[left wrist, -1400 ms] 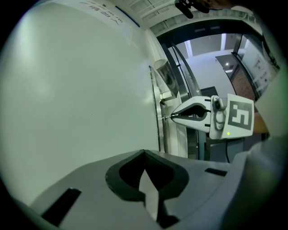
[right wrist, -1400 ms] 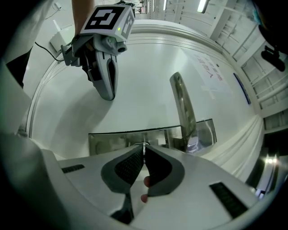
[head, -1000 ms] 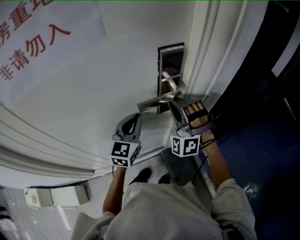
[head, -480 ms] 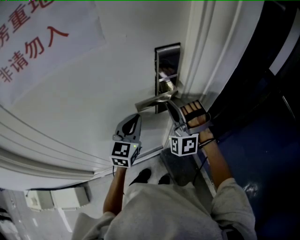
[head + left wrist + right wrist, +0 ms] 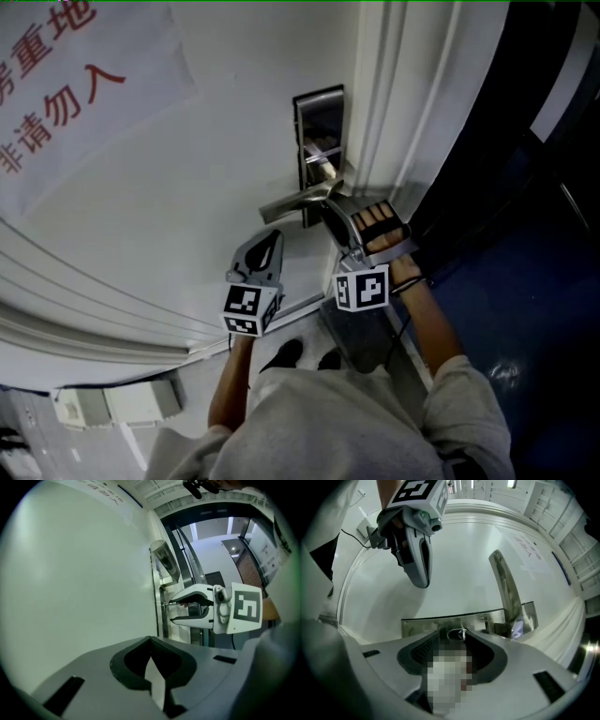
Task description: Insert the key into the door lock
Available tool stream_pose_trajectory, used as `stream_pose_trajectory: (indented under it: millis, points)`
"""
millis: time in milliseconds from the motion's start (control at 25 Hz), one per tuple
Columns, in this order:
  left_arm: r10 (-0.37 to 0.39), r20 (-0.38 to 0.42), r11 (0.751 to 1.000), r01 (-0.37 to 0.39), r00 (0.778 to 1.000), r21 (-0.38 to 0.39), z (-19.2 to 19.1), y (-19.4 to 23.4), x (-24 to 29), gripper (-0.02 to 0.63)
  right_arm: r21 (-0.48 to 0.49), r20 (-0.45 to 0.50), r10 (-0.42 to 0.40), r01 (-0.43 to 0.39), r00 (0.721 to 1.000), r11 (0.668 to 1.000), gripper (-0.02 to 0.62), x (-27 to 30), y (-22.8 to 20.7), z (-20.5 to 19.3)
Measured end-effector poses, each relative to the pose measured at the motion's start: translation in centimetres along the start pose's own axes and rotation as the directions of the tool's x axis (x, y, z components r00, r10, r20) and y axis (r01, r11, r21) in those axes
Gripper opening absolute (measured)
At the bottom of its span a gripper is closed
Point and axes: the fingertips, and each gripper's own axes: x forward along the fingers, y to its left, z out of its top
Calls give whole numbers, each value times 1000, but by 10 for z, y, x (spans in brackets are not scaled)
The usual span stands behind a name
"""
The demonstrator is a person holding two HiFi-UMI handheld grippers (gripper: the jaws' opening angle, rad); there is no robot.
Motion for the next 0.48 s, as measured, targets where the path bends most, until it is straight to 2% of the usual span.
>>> stream_pose_trajectory:
  millis: [200, 480]
  points:
    - [4, 2, 1000, -4, 1000, 10, 2, 3, 0, 17, 109, -11, -10, 11, 1000, 994, 175, -13, -1, -5]
    - [2, -3, 1000, -2, 1000, 1, -3, 6, 0, 17, 180, -69, -15, 27, 997, 983, 166, -38, 13, -27]
